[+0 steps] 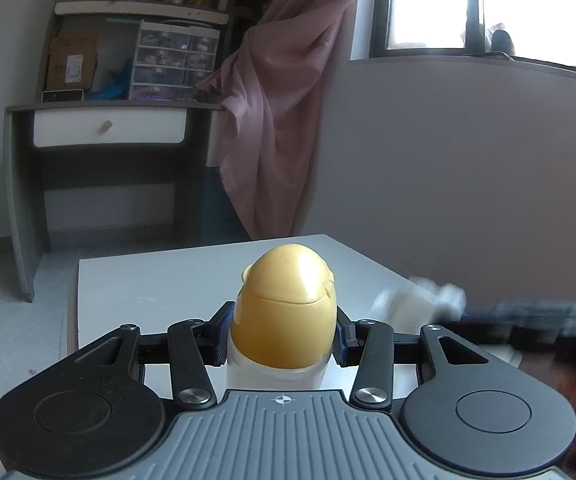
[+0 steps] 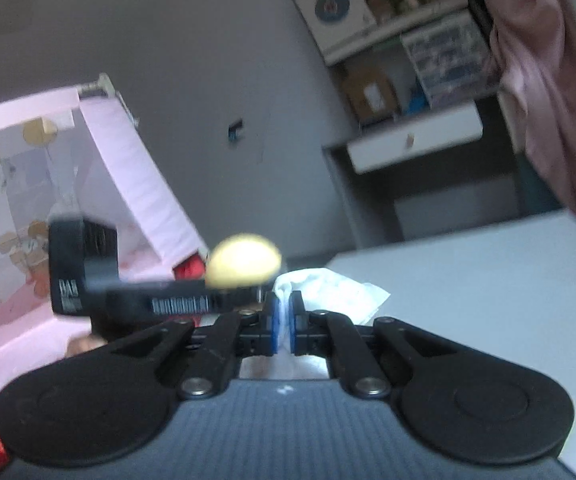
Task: Clean container
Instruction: 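Raise the tissue in the right gripper to the bottle's yellow cap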
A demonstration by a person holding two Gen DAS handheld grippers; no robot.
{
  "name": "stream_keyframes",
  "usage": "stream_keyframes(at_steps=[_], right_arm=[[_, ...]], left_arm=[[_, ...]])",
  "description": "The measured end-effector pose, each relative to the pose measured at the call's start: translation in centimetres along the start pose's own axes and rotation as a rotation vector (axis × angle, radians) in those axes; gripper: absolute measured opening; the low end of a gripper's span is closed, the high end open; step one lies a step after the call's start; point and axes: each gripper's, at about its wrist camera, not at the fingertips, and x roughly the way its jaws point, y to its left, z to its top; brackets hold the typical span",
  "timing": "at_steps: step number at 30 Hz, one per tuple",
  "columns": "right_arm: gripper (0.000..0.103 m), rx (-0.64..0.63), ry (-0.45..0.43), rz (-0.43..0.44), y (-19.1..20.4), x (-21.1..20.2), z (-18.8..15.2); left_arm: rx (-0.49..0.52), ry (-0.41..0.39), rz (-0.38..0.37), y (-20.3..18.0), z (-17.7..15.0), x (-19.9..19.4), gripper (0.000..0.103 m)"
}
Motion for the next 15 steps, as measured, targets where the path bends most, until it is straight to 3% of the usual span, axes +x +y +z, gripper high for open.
stream_keyframes(at_steps=[6,15], right_arm=[[0.005,-0.032,-0.063,0.024,0.6,0.7,2.3],[0.005,-0.062,0.008,0.153,2.2,3.4,2.8]], left_arm=[[0.002,-0.002,0.004,-0.1,0.3,0.1,0.047],[0.014,-0.003,0.016,-0.4,0.6,0.2,0.046]])
